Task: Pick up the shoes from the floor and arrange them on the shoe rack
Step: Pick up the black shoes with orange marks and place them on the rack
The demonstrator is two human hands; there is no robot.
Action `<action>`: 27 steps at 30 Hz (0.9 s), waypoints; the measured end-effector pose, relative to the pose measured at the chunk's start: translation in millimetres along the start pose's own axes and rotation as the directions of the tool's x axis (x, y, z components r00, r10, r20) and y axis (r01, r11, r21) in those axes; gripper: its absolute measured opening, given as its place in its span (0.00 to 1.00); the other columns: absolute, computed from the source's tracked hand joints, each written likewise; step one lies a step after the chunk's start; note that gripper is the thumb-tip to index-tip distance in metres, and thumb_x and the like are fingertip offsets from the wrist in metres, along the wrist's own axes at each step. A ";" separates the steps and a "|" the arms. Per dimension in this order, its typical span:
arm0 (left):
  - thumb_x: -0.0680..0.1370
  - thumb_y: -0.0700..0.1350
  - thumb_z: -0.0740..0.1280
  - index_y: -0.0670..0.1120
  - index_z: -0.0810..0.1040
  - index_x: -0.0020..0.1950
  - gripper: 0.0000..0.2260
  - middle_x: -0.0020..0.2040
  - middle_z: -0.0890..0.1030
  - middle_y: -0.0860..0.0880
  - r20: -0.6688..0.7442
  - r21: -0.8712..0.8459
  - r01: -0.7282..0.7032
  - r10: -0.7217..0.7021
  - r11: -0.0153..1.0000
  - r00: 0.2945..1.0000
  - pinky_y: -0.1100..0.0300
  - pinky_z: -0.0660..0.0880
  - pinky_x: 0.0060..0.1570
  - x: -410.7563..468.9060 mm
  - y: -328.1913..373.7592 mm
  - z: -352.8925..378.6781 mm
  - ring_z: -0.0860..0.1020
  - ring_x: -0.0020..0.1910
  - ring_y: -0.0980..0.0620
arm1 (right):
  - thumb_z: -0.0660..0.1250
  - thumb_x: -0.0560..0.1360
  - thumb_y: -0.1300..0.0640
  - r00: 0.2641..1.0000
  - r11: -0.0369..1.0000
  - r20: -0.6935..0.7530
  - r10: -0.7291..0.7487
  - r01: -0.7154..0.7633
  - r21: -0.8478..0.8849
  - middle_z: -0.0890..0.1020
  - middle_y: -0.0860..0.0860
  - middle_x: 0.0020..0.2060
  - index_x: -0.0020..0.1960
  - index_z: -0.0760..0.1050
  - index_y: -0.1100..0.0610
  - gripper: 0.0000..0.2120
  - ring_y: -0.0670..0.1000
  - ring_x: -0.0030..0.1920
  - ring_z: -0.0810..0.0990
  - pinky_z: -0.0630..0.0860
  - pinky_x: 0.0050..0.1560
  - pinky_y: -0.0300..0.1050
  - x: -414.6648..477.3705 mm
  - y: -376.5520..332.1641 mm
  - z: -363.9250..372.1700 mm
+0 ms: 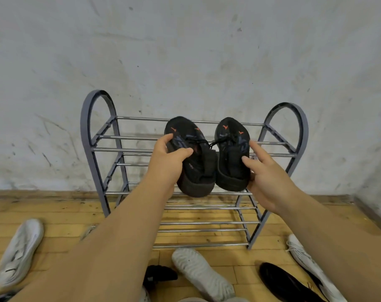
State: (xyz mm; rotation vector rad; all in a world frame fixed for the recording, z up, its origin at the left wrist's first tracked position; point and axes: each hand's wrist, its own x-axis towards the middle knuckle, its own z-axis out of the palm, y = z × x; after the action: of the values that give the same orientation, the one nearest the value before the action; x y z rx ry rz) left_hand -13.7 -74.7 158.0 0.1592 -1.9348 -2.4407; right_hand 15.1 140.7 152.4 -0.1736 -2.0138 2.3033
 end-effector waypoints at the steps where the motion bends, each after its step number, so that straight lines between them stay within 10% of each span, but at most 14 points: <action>1: 0.76 0.41 0.75 0.60 0.69 0.75 0.31 0.69 0.78 0.49 0.037 0.034 0.011 -0.013 0.999 0.999 0.41 0.79 0.64 0.2 -0.7 -1.3 0.80 0.62 0.44 | 0.59 0.86 0.61 1.000 1.000 0.007 -0.002 0.002 -0.003 0.88 0.41 0.47 0.80 0.61 0.41 0.27 0.51 0.58 0.85 0.79 0.63 0.53 0.9 1.0 -2.2; 9: 0.73 0.31 0.75 0.68 0.54 0.81 0.51 0.69 0.78 0.53 0.295 0.328 -0.027 -0.076 0.944 0.952 0.42 0.82 0.58 -21.8 -4.2 -17.7 0.80 0.63 0.46 | 0.61 0.86 0.58 0.994 0.996 0.068 0.081 -0.083 0.020 0.87 0.47 0.54 0.77 0.67 0.40 0.23 0.56 0.58 0.86 0.81 0.60 0.61 -0.1 1.9 -9.0; 16: 0.79 0.34 0.70 0.60 0.65 0.80 0.35 0.63 0.84 0.44 0.305 0.222 -0.058 -0.013 0.973 0.952 0.42 0.80 0.62 -37.2 22.4 -44.7 0.84 0.60 0.43 | 0.58 0.85 0.64 0.994 0.998 0.104 0.044 -0.038 -0.059 0.86 0.50 0.59 0.76 0.69 0.39 0.26 0.57 0.60 0.85 0.82 0.55 0.58 -20.9 -13.0 -28.7; 27: 0.83 0.40 0.66 0.62 0.79 0.69 0.20 0.61 0.86 0.51 0.480 0.685 -0.101 -0.343 0.721 0.807 0.46 0.78 0.66 -81.5 20.9 -86.0 0.85 0.58 0.48 | 0.54 0.84 0.62 0.970 0.995 0.227 0.082 -0.065 -0.081 0.83 0.50 0.65 0.73 0.74 0.41 0.25 0.58 0.63 0.83 0.80 0.56 0.55 -59.7 -30.0 -47.9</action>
State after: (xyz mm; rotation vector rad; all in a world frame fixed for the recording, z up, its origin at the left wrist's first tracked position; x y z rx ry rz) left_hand 74.5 -156.3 164.3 -0.5468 -3.1315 -1.7897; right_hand 80.3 183.9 177.9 0.0161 -2.2375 2.3944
